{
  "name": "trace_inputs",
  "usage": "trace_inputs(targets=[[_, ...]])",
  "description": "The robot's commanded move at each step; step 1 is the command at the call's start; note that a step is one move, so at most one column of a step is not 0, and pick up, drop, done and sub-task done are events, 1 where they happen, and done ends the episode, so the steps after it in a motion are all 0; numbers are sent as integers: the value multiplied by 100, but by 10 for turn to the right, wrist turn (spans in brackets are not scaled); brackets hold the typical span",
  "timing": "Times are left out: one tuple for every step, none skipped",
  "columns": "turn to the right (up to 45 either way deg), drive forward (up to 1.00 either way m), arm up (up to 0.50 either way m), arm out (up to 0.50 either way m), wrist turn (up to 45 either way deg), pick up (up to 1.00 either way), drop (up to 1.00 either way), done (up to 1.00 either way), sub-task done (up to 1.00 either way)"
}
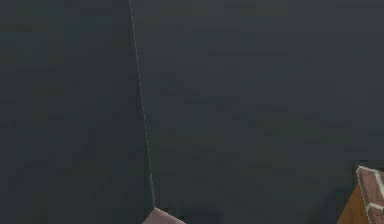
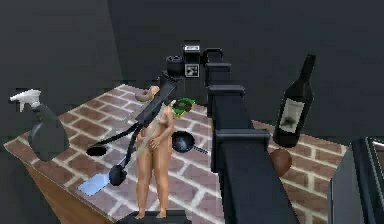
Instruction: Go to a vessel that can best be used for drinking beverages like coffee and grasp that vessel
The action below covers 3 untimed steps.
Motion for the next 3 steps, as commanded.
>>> trace_inputs(targets=[[0, 0, 0, 0, 450, 0, 0, 0, 0], [0, 0, 0, 0, 450, 0, 0, 0, 0], [0, 0, 0, 0, 240, 0, 0, 0, 0]])
